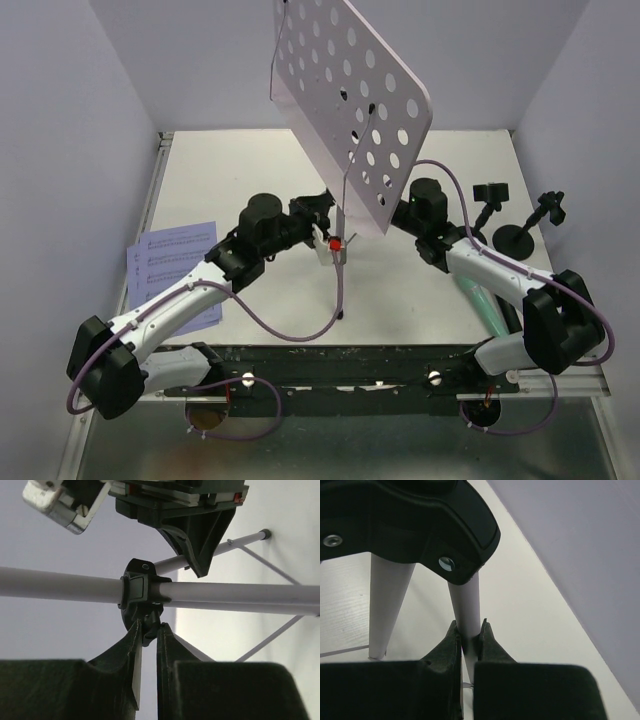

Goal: Pack up the instrument practice props

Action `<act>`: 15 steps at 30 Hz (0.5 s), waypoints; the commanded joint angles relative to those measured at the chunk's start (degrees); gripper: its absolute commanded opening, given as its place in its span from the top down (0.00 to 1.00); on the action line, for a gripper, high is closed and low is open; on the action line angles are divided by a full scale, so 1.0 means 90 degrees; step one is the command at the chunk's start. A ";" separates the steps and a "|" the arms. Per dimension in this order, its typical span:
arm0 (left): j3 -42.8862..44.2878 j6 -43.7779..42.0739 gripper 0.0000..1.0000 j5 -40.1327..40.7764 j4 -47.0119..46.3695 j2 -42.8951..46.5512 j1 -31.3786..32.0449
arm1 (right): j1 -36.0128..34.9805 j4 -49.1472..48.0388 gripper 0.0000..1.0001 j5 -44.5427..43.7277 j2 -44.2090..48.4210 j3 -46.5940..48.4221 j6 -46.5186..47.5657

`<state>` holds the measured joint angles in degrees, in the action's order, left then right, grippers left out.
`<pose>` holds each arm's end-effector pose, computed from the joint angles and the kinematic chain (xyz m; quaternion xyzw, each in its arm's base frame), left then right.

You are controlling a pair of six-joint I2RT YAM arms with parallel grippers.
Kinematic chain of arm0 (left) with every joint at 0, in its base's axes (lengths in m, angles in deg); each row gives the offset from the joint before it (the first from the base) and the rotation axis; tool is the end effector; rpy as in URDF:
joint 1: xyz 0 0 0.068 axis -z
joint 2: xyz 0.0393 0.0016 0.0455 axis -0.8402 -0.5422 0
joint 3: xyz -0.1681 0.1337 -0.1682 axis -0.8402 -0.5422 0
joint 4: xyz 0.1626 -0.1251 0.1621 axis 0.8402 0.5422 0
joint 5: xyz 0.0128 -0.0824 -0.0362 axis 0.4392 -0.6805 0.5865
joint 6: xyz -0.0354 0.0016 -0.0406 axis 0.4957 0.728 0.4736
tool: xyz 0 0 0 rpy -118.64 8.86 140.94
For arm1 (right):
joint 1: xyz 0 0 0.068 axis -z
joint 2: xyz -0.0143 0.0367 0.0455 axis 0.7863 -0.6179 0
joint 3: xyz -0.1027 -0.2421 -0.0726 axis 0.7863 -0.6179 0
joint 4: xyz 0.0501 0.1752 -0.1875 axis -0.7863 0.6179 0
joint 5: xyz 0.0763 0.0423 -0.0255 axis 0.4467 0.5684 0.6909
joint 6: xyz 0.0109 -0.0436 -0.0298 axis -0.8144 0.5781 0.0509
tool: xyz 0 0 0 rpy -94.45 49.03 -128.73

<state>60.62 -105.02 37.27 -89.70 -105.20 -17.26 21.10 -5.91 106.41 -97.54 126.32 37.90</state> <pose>0.1999 -0.1806 0.3169 0.6806 0.3338 0.0775 0.6476 0.2726 0.1767 0.2699 -0.4957 0.5904 0.1277 0.6241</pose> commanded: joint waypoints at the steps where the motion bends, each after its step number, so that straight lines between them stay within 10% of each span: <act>1: 0.0978 0.2869 1.00 0.0818 0.0758 -0.0218 -0.0038 | -0.0080 0.1253 1.00 0.0394 -0.0008 -0.0417 -0.0941; 15: 0.0432 0.9912 1.00 -0.1299 0.0614 -0.0080 -0.1365 | -0.0080 0.1116 1.00 -0.0143 -0.0183 -0.0368 -0.1888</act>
<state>67.05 -44.17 31.52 -83.58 -105.53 -23.62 20.51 -6.32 105.93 -96.95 125.62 35.58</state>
